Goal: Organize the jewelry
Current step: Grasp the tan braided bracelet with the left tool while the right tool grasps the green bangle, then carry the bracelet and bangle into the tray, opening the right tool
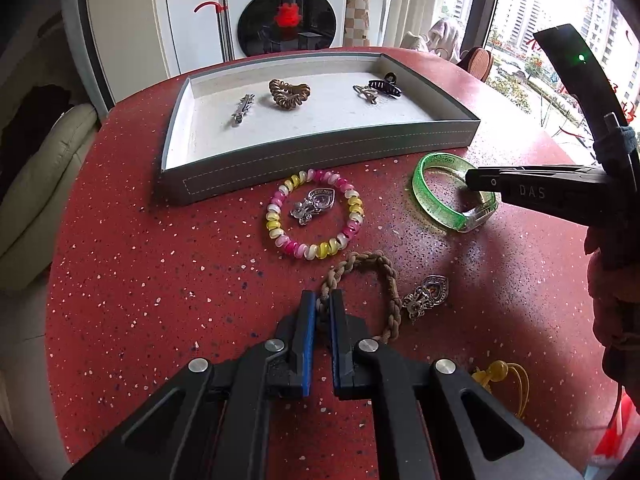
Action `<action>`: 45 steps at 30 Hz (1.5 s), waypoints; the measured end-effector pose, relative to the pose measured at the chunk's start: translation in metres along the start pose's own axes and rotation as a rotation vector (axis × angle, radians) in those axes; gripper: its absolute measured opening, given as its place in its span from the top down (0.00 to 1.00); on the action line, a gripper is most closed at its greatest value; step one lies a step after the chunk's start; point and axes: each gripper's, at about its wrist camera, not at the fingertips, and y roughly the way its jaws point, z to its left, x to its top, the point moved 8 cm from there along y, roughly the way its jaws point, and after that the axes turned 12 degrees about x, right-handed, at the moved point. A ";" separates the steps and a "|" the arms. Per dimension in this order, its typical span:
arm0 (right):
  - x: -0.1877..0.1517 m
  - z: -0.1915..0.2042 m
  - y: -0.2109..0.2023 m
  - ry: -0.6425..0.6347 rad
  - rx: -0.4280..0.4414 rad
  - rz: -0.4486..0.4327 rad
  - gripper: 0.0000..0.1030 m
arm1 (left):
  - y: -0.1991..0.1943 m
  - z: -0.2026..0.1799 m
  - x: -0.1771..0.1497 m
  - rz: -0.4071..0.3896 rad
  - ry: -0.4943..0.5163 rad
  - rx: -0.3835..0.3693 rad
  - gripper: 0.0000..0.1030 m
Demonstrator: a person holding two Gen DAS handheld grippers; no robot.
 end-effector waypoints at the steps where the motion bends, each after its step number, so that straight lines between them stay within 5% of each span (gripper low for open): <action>1: -0.001 -0.001 -0.002 0.005 0.008 -0.004 0.93 | -0.001 0.001 0.000 0.000 -0.009 -0.007 0.76; 12: 0.004 -0.006 -0.035 0.036 0.071 -0.062 0.93 | -0.029 0.015 0.016 -0.050 -0.079 -0.074 0.76; 27: 0.066 0.008 -0.054 0.025 0.123 -0.136 0.93 | -0.043 0.043 0.111 -0.193 -0.126 -0.048 0.76; 45: 0.108 -0.006 0.031 0.096 0.123 -0.009 0.93 | 0.056 0.044 0.149 -0.042 -0.068 0.000 0.76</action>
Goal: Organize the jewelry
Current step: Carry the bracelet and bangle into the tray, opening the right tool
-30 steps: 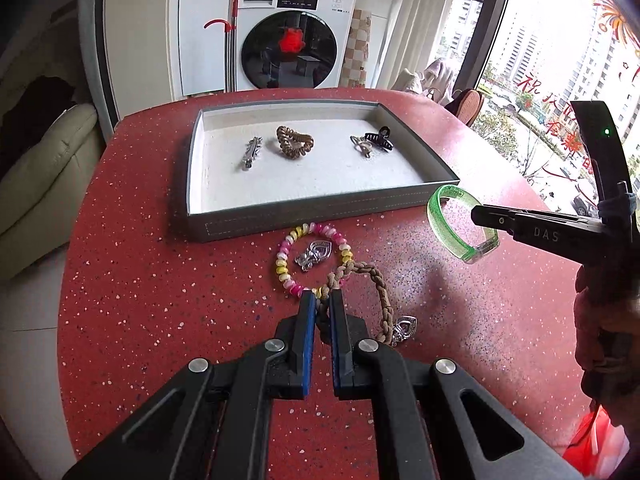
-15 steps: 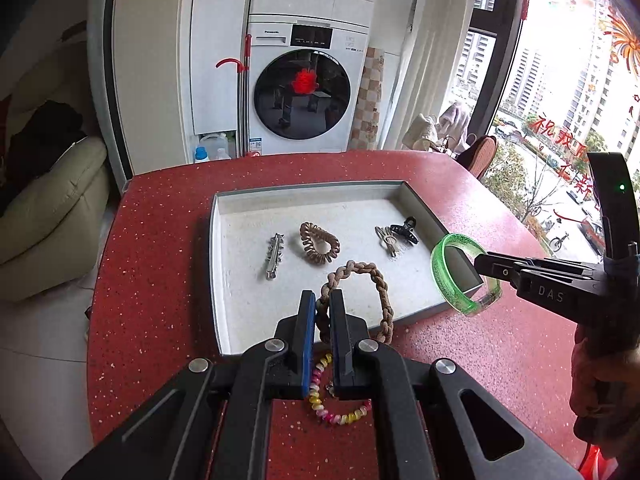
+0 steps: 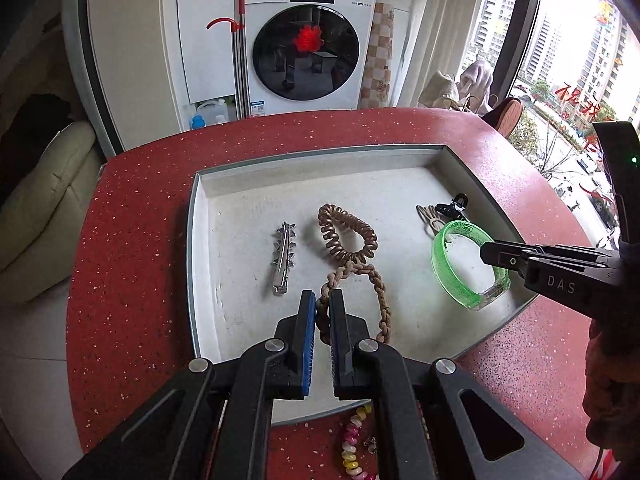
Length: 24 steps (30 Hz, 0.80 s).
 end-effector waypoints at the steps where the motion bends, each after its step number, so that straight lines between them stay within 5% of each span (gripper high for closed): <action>1: 0.001 -0.002 0.003 0.004 -0.003 0.002 0.93 | 0.004 0.000 0.001 0.004 -0.002 0.006 0.76; 24: 0.007 -0.018 0.020 0.013 -0.095 -0.005 0.92 | 0.046 0.009 -0.010 0.048 -0.023 0.099 0.75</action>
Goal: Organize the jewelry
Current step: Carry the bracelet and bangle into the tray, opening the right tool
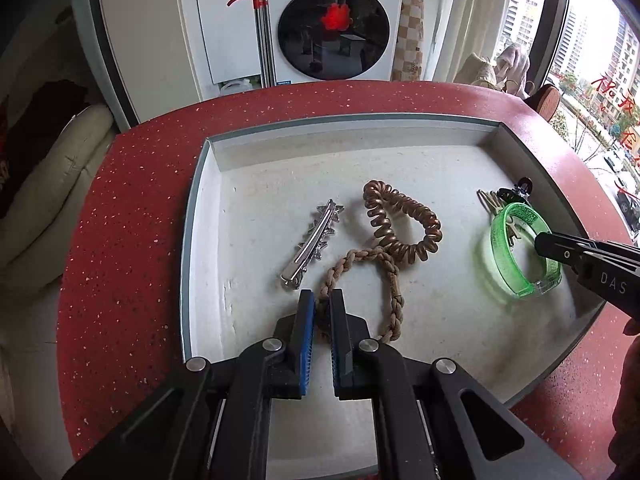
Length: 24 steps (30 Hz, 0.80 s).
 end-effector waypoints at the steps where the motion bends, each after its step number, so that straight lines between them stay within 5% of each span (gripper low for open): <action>1: 0.000 0.000 0.000 -0.002 0.001 0.001 0.91 | 0.000 0.000 -0.001 0.003 -0.002 0.001 0.75; 3: -0.001 0.001 0.000 -0.007 0.006 0.001 0.88 | 0.000 0.001 -0.001 0.002 -0.003 0.004 0.75; 7: -0.002 0.003 -0.006 -0.003 0.032 -0.016 0.61 | -0.005 0.003 -0.001 -0.009 -0.009 0.017 0.75; 24: -0.007 0.023 -0.055 -0.012 0.128 -0.123 0.58 | -0.013 0.001 0.008 -0.029 -0.028 0.022 0.75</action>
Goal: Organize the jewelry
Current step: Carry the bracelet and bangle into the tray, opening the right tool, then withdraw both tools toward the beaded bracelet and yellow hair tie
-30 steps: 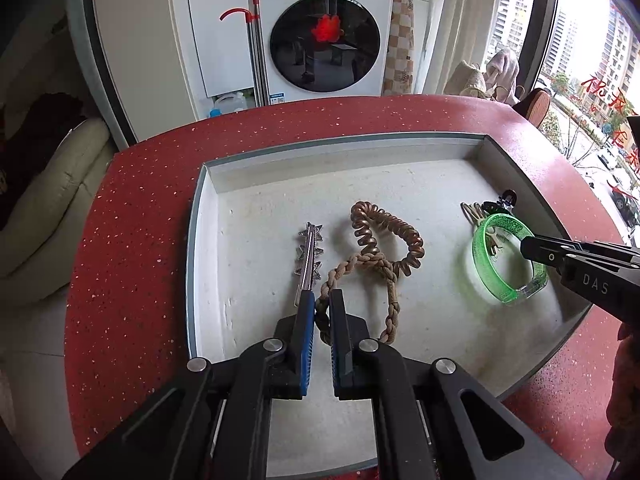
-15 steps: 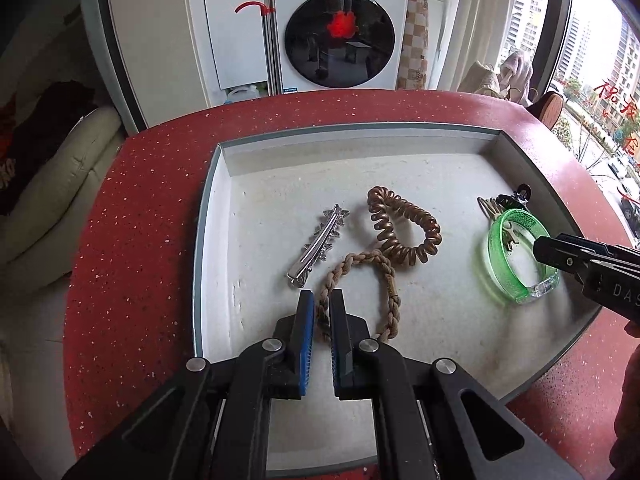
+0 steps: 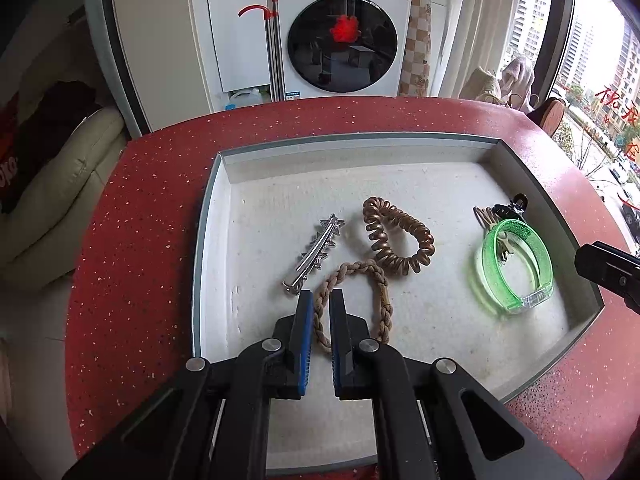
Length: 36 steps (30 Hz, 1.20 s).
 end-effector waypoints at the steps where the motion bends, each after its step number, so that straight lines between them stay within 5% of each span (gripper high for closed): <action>1: 0.000 0.001 -0.001 0.000 0.003 -0.002 0.58 | -0.002 0.000 0.002 -0.008 -0.002 -0.002 0.75; 6: -0.003 0.003 -0.005 0.003 0.013 -0.005 0.58 | -0.011 -0.002 0.007 -0.035 -0.002 -0.007 0.71; 8: -0.004 0.003 -0.006 0.006 0.015 -0.007 0.58 | -0.013 0.000 0.009 -0.048 -0.014 0.007 0.00; 18: -0.010 0.002 -0.015 0.015 0.027 -0.010 0.57 | -0.041 0.005 0.022 -0.145 -0.037 0.027 0.00; 23: -0.017 0.005 -0.023 0.036 0.072 -0.026 0.18 | -0.061 0.012 0.016 -0.172 -0.041 0.012 0.00; 29: -0.026 0.011 -0.045 0.035 0.111 -0.081 0.15 | -0.082 0.020 -0.004 -0.145 -0.059 -0.029 0.00; 36: -0.059 0.024 -0.063 0.000 0.148 -0.046 0.15 | -0.096 0.027 -0.045 -0.097 -0.054 -0.029 0.00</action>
